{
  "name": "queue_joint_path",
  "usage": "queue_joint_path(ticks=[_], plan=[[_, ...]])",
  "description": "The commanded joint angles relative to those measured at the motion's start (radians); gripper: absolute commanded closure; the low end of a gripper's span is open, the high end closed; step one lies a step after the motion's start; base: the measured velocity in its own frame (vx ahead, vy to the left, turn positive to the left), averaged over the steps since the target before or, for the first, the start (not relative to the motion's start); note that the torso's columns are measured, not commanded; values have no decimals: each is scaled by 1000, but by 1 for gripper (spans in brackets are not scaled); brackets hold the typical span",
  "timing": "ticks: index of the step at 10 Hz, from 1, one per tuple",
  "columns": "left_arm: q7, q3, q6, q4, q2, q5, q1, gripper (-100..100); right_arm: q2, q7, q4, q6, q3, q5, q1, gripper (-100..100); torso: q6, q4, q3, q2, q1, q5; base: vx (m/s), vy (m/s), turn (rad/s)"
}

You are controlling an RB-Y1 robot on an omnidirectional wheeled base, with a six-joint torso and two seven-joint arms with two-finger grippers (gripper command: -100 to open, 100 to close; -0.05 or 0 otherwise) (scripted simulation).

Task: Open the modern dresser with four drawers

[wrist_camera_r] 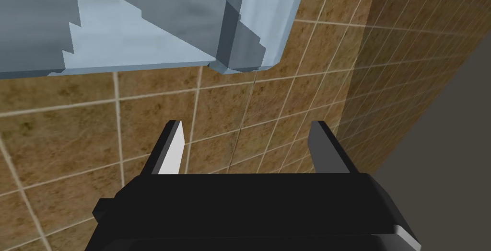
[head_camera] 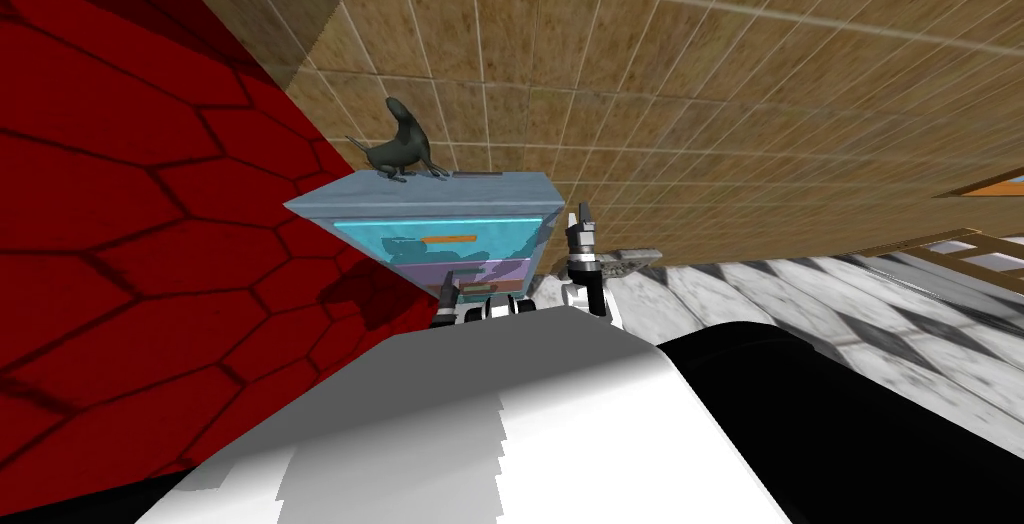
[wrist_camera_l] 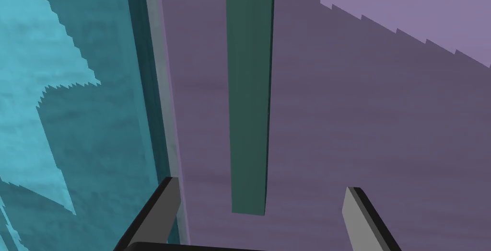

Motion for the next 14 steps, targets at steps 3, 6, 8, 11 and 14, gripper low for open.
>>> queue_joint_path(ticks=[3, 6, 8, 11, 14], plan=[[0, 1, 9, -7, 1, 1, -2, 100, 0, 0, 0, 0, 0, 0, 0, 0, 0, -1, -2, -3, -1, 0, 27, -5, 1], [7, -5, 35, -56, 11, 0, 18, 100, 0, 0, 0, 0, 0, 0, -1, 0, 0, -1, -1, -1, 0, 0, -110, 3, 16], [12, -13, 51, -91, 21, -2, 40, 100, 0, 0, 0, 0, 0, 0, -1, 0, 0, 0, -1, -1, -1, -1, -186, 12, 18], [14, -22, 45, -99, 25, -4, 62, 100, 0, 0, 0, 0, 0, 0, 0, 0, -1, -1, -4, -5, -2, -1, -135, 6, 18], [21, -26, 91, -173, 39, -3, 90, -100, 0, 0, 0, 0, 0, 0, 0, 0, 0, -1, -4, -7, -1, -1, -106, 8, 12]])
